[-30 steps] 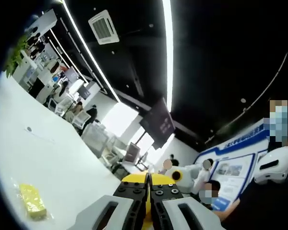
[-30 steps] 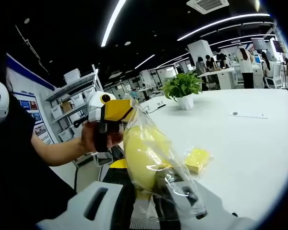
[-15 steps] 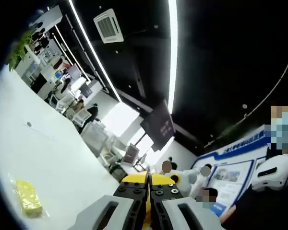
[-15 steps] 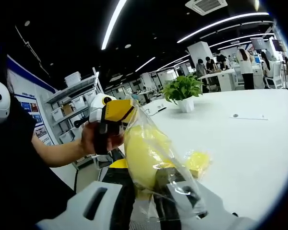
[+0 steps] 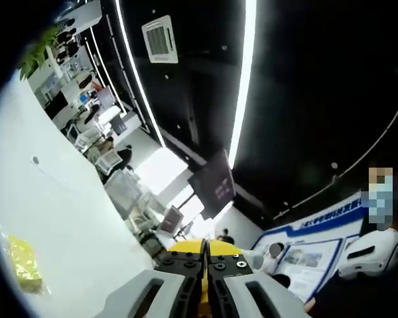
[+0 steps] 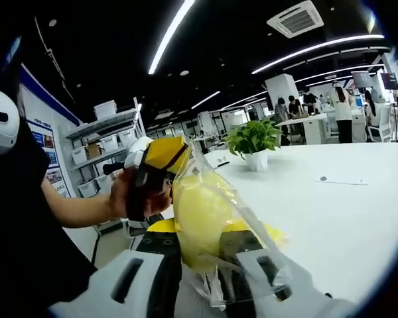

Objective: Compare the silicone blocks by pressing each to a similar depth, holding the contact briefly, and releasing to observe deformation and rebound differences across the visible hardness samples.

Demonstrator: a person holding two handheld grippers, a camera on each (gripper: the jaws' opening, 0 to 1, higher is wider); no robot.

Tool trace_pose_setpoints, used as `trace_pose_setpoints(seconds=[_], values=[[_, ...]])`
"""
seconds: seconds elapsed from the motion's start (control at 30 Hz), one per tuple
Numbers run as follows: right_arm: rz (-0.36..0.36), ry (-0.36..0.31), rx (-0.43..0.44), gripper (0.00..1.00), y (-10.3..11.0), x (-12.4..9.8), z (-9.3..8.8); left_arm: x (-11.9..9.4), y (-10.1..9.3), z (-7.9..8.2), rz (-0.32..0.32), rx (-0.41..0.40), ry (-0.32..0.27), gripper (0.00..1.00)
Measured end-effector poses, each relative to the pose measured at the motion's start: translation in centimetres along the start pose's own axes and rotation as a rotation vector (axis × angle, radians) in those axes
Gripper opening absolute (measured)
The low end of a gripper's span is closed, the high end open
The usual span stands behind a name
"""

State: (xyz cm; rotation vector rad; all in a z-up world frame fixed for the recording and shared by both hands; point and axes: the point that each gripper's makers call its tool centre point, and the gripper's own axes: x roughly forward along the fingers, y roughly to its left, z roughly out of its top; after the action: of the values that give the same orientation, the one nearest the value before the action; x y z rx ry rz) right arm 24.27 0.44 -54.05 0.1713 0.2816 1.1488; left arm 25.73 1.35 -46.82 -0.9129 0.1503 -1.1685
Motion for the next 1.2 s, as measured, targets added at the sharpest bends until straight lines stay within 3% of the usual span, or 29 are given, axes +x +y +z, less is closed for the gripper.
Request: trace_pose_setpoints(seconds=[0.2,0.33,0.6,0.77,0.93,1.13,1.2], values=[[-0.008,-0.033,0.001,0.2,-0.2,0.2,-0.1,-0.1,-0.1,0.0,0.003,0.02,0.002,0.0],[-0.032,-0.106,0.018,0.3,-0.9,-0.1,1.0,-0.4,-0.2,0.0,0.0,0.032,-0.001,0.0],[-0.102,-0.12,0.001,0.42,-2.5,-1.2,0.8,-0.8,1.1,-0.3,0.035,0.025,-0.002,0.0],[-0.169,-0.111,0.014,0.47,-4.0,-2.4,-0.8,-1.0,2.5,-0.2,0.063,0.003,-0.016,0.0],[-0.237,-0.087,0.026,0.45,-5.0,-3.4,-2.9,-0.9,3.9,-0.9,0.085,-0.007,0.011,0.0],[-0.399,-0.112,0.017,0.48,-7.3,-5.2,-5.3,-0.8,5.6,-2.1,0.102,-0.045,0.017,0.0],[-0.409,-0.132,0.068,0.47,-7.8,-5.5,-5.9,-0.7,5.9,-2.2,0.103,-0.052,0.014,0.0]])
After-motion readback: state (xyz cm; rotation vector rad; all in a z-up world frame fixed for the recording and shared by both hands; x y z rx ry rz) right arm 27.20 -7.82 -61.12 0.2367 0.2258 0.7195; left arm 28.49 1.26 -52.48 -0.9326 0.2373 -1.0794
